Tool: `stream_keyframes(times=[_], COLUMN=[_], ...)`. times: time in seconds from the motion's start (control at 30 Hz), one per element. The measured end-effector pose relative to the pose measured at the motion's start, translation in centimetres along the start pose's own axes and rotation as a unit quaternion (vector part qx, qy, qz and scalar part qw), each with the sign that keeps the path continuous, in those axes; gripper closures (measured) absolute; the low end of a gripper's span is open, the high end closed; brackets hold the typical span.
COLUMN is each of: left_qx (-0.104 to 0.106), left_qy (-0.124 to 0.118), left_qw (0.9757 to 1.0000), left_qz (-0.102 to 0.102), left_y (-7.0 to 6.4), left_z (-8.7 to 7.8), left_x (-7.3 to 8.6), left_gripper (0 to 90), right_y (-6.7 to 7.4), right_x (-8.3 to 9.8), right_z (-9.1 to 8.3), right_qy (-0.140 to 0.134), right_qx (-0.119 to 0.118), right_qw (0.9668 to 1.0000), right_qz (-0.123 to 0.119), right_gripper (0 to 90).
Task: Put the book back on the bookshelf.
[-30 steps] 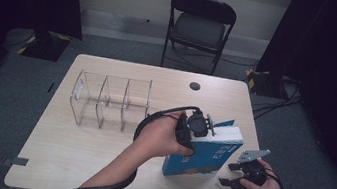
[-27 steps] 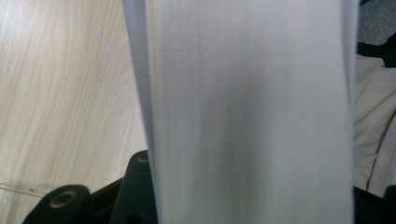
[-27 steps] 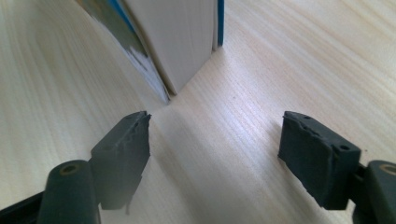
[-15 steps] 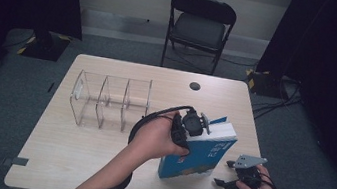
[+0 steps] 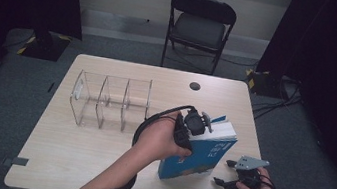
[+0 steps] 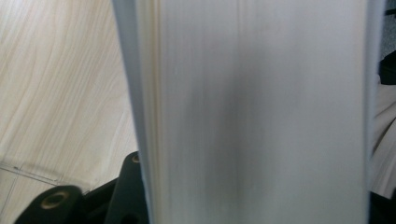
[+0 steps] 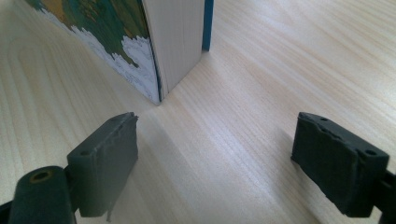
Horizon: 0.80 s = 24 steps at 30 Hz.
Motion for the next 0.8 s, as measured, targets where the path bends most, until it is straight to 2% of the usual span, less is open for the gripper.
stream_keyframes(times=[0.07, 0.1, 0.17, 0.2, 0.23, 0.3, 0.37, 0.4, 0.47, 0.5, 0.53, 0.57, 0.8], left_qx=[0.001, -0.002, -0.001, -0.004, 0.002, 0.002, 0.004, 0.002, 0.001, 0.006, 0.002, 0.005, 0.002], left_qy=[0.002, 0.002, 0.0, 0.002, 0.002, 0.009, 0.011, 0.017, 0.016, 0.01, 0.013, 0.011, 0.014], left_qw=[1.0, 1.0, 1.0, 0.9999, 1.0, 0.9999, 0.9999, 0.9998, 0.9998, 0.9996, 0.9997, 0.9996, 0.999], left_qz=[-0.007, -0.001, -0.004, 0.01, -0.003, 0.004, -0.01, -0.006, -0.012, -0.026, -0.019, -0.026, -0.043], left_y=[-0.1, -0.2, -0.3, -0.2, -0.4, -0.3, -0.4, -0.3, -0.1, -0.1, 0.1, 0.2, 0.9], left_z=[-0.1, -0.1, -0.1, -0.2, -0.3, -0.6, -0.8, -1.0, -1.4, -1.5, -1.7, -1.8, -2.6], left_x=[0.1, 0.1, 0.1, 0.1, 0.1, 0.2, 0.3, 0.5, 0.8, 1.0, 1.2, 1.4, 2.5], left_gripper=[60.6, 60.8, 61.1, 61.2, 61.3, 61.4, 61.5, 61.6, 61.6, 61.6, 61.6, 61.6, 61.6], right_y=[0.0, 0.0, 0.0, 0.0, 0.0, 0.0, 0.0, 0.0, 0.0, 0.0, 0.0, 0.0, 0.1], right_x=[0.0, 0.0, 0.0, 0.0, 0.0, 0.0, 0.0, 0.0, 0.0, 0.0, 0.0, 0.0, 0.1], right_z=[0.0, 0.0, 0.0, 0.0, 0.0, 0.0, 0.0, 0.0, 0.0, 0.0, 0.0, 0.0, -0.1], right_qy=[0.0, -0.001, -0.001, 0.0, -0.001, -0.001, -0.001, 0.0, 0.0, 0.0, 0.0, 0.0, -0.002], right_qx=[0.0, 0.0, 0.0, 0.0, 0.0, 0.0, -0.001, -0.002, -0.002, -0.002, -0.002, -0.002, -0.004], right_qw=[1.0, 1.0, 1.0, 1.0, 1.0, 1.0, 1.0, 1.0, 1.0, 1.0, 1.0, 1.0, 1.0], right_qz=[0.001, 0.0, 0.0, 0.001, 0.0, 0.0, 0.0, 0.0, 0.0, 0.0, 0.0, 0.0, -0.002], right_gripper=[13.7, 13.7, 13.6, 13.6, 13.7, 13.7, 13.7, 13.7, 13.7, 13.7, 13.7, 13.7, 13.7])
Point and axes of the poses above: each handheld gripper's, and its own axes: z roughly forward along the jaws, x roughly out of its underside, y roughly to its left, the point moved 2 cm from there along z, roughly forward along the jaws, and after that the axes turned 11 degrees about y, right-handed, at the moved point
